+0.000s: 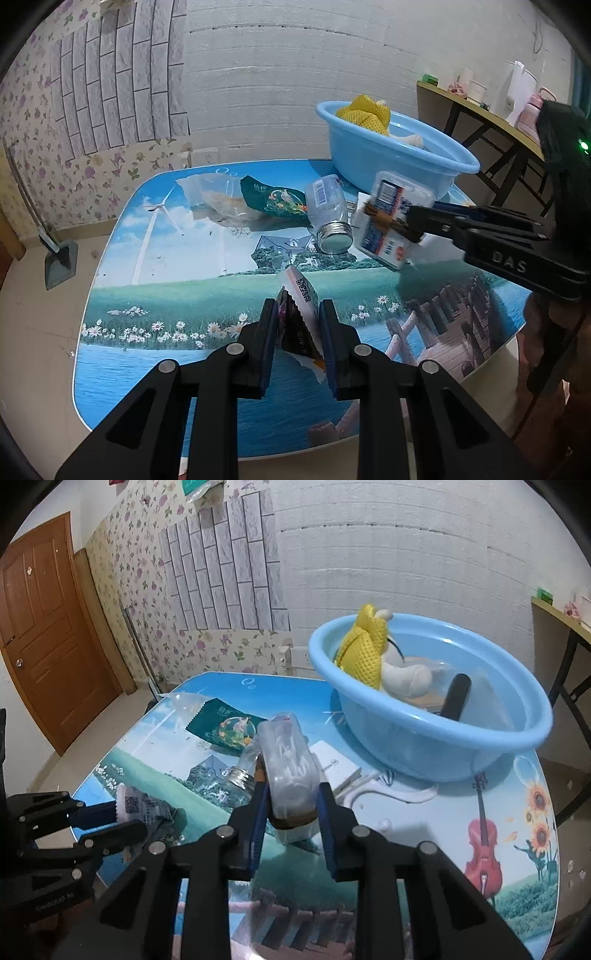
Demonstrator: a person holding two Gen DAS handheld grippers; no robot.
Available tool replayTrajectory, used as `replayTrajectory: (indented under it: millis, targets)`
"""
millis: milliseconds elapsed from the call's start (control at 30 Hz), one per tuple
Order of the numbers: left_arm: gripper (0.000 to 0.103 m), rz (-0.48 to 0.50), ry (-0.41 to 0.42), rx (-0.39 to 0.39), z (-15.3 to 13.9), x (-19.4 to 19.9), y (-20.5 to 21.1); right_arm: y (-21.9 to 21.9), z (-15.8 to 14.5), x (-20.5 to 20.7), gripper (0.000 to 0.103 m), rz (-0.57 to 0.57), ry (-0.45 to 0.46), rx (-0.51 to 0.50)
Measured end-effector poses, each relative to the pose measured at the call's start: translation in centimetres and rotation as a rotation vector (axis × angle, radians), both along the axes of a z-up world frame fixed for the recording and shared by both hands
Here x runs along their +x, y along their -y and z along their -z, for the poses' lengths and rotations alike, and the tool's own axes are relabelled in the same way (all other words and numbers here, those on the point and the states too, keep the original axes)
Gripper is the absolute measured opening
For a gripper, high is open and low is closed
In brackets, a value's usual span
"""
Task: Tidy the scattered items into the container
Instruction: 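Grasp the white-blue packet with the left gripper while the right grasps the swab box, then lift the packet with the left gripper while the right lifts the swab box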
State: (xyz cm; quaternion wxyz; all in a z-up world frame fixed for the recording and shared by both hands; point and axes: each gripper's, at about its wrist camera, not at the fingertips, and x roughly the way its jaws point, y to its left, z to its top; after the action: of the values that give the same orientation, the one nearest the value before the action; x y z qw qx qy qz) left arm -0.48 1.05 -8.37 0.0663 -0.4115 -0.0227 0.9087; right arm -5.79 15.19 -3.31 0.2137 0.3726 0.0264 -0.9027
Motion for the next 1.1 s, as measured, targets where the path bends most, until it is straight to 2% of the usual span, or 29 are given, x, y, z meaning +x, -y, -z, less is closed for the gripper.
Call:
replayTrajectory:
  millis: [133,300,567,867,967,1000,1067,1100]
  targets:
    - [0.022,0.000,-0.002,-0.006,-0.1,0.2,-0.3,-1.3,-0.5,1.2,0.025,0.030,-0.021,0.005]
    - [0.022,0.000,-0.006,-0.018,0.0,0.4,-0.8,-3.6,-1.5,3.4,0.024,0.080,-0.071,0.061]
    - [0.022,-0.001,0.008,-0.052,0.5,0.7,-1.1,-7.2,-1.4,6.2,0.024,0.137,-0.078,0.108]
    - [0.025,-0.023,0.045,-0.067,1.6,0.4,-0.5,-7.5,-1.2,7.9,0.025,0.111,-0.108,0.115]
    - [0.034,-0.015,0.045,-0.079,1.9,0.3,-0.9,-7.4,-1.0,8.0,0.025,0.101,-0.120,0.108]
    - [0.040,-0.004,0.045,-0.077,2.0,0.3,-1.0,-7.4,-0.9,8.0,0.026,0.103,-0.122,0.114]
    - [0.050,0.010,0.052,-0.080,2.3,0.2,-1.3,-7.5,-0.7,8.0,0.031,0.110,-0.124,0.119]
    - [0.056,0.014,0.060,-0.082,2.5,0.1,-1.4,-7.6,-0.6,7.9,0.039,0.114,-0.120,0.117]
